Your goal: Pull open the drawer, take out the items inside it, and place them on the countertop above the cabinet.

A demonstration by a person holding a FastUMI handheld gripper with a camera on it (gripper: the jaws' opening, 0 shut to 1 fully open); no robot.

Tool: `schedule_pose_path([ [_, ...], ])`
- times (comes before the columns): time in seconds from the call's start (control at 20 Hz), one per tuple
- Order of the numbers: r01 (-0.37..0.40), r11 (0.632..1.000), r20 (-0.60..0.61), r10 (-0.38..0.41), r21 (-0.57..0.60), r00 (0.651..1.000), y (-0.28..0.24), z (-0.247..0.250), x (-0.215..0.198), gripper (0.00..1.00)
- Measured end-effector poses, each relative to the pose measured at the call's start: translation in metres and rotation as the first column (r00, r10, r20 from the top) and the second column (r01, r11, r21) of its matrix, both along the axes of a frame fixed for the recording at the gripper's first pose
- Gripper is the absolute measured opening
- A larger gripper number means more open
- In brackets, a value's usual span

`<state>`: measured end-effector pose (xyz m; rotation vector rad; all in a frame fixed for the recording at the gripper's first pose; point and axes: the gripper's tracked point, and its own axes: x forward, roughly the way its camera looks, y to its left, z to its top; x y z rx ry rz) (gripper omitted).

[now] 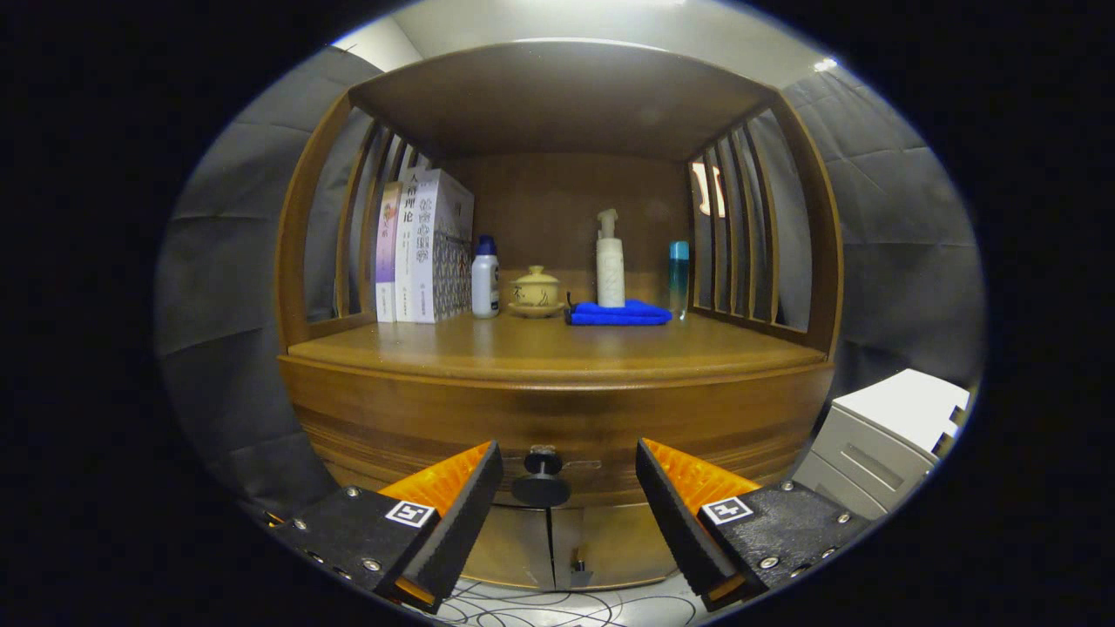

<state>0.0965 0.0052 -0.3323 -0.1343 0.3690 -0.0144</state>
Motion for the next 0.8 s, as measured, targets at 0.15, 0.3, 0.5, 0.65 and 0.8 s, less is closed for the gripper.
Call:
schedule_pose_path([
  [0.15,-0.022,0.999,-0.038,0.023,0.029,0.999,0.009,-0.026,0.002,0.96],
  [0.3,-0.05,0.999,-0.043,0.049,-0.009,0.998,0.013,-0.036,0.005,0.94],
  [0.5,-0.044,0.995,-0.058,0.04,-0.086,0.998,0.005,-0.046,0.012,0.7],
  [0.65,-0.049,0.998,-0.054,0.047,-0.034,0.997,0.006,-0.048,0.01,0.47],
  [0.8,-0.053,0.998,-0.057,0.052,-0.016,0.997,0.005,-0.049,0.012,0.42],
])
